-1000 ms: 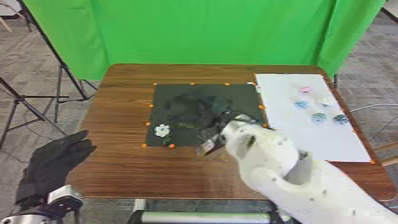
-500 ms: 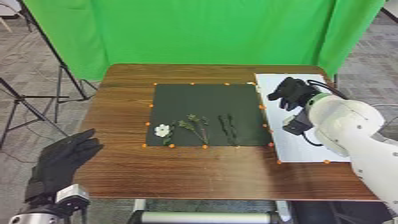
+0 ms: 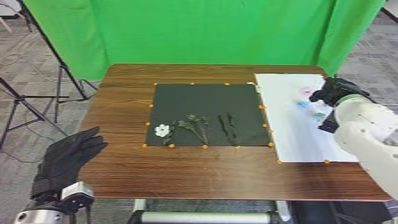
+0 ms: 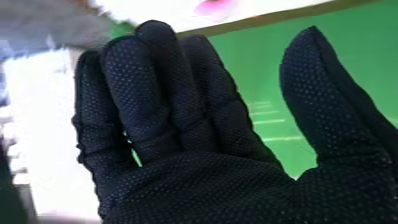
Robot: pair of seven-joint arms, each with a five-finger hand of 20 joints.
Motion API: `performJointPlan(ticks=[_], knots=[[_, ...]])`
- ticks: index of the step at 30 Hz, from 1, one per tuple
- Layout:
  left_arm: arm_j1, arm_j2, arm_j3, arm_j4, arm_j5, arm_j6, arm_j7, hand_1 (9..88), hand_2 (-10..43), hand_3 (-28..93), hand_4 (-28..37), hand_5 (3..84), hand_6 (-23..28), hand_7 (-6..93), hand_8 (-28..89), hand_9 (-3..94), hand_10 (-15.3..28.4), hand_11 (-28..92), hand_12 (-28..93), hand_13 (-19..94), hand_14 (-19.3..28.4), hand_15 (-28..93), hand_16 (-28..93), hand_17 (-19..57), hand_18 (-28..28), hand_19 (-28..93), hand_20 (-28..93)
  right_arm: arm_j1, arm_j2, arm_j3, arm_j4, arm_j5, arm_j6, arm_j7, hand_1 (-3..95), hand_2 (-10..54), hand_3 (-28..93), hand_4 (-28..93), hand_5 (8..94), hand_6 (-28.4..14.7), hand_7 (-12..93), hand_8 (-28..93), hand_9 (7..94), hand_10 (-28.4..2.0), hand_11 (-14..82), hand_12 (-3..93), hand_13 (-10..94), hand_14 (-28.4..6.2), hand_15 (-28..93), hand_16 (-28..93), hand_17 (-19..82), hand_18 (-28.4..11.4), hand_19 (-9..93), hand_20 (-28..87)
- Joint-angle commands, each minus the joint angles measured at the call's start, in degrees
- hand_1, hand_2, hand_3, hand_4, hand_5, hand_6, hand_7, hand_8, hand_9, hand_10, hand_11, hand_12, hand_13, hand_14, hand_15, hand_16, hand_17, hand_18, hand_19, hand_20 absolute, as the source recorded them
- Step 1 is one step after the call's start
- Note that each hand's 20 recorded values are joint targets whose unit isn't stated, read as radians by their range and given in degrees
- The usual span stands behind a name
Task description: Arrange flowers
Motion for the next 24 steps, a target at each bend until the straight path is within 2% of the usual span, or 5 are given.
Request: performJointPlan(ticks=[1,7,14,19,24], knots=[[0.4,1.20,0.77,0.29,-1.10,0.10,1.34,28.2,7.6,80,-16.3,50.9,16.2,15.0,-9,42.4,23.7,41,8,31,28.4,65,-15,-10.0,21.9,61,11,-1.8,-0.2,0.9,2.3,-2.0,-4.7,4.1,23.5,1.1,82,-26,52.9,-8.7,19,-13,55.0,-21.7,47.1,20.8,50,-18.4,76,18,24,-26.2,83,13],[0.3,0.51,0.79,0.27,-0.76,-0.09,1.09,28.1,7.5,80,-16.3,50.8,16.2,15.1,-9,42.4,23.7,41,8,31,28.4,65,-15,-10.0,21.9,61,11,-2.4,-1.9,0.9,3.1,-2.3,-5.7,3.6,24.1,-0.1,81,-26,51.4,-8.8,17,-12,53.8,-22.8,46.8,20.8,49,-18.8,76,18,23,-27.0,83,11],[-0.8,-0.58,0.95,0.55,0.14,-0.97,-0.34,28.3,7.5,80,-16.4,50.8,16.2,15.1,-9,42.4,23.8,41,8,31,28.4,65,-15,-10.0,21.8,61,11,-2.2,-2.5,-0.9,3.8,-4.9,-4.5,2.8,24.3,-0.5,81,-26,51.0,-7.6,18,-12,53.8,-22.8,46.7,20.7,49,-18.9,76,18,23,-27.5,83,10],[-0.8,-0.65,1.01,0.58,0.13,-1.10,-0.25,28.3,7.6,80,-16.4,50.8,16.2,15.1,-9,42.5,23.8,41,8,31,28.4,65,-15,-10.0,21.8,61,11,-2.0,-3.3,-1.5,3.7,-4.4,-4.7,2.8,24.3,-0.7,81,-26,50.8,-7.0,18,-12,53.9,-22.7,46.6,20.6,49,-19.1,76,18,22,-27.8,82,10],[-1.1,-1.02,1.08,0.67,0.38,-1.38,-0.74,28.3,7.6,80,-16.4,50.8,16.2,15.1,-9,42.6,23.7,41,8,31,28.4,65,-15,-10.0,21.8,61,11,-2.6,-4.1,-1.8,4.2,-4.7,-4.6,3.1,24.4,-0.9,81,-26,50.6,-6.3,18,-12,54.0,-22.7,46.4,20.5,49,-19.0,76,18,22,-27.8,82,9]])
